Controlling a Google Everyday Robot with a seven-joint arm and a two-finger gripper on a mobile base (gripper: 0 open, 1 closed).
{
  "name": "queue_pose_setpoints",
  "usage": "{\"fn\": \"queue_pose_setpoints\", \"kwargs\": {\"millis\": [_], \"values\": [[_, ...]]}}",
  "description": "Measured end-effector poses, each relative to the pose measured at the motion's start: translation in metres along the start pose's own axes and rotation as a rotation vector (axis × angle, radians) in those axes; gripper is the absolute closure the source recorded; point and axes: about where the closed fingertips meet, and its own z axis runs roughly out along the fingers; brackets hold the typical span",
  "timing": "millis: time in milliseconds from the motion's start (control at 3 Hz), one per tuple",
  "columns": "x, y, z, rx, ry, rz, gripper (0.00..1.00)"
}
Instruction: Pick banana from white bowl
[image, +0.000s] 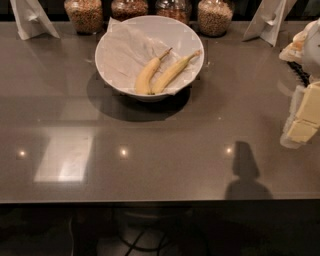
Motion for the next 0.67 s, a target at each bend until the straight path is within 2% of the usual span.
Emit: {"fn": "queue_pose_setpoints", "kwargs": {"millis": [333, 667], "values": [[-0.005, -0.003, -0.001, 0.014, -0.017, -0.008, 0.0], [-0.032, -0.022, 0.005, 0.043, -0.122, -0.044, 0.0]]}}
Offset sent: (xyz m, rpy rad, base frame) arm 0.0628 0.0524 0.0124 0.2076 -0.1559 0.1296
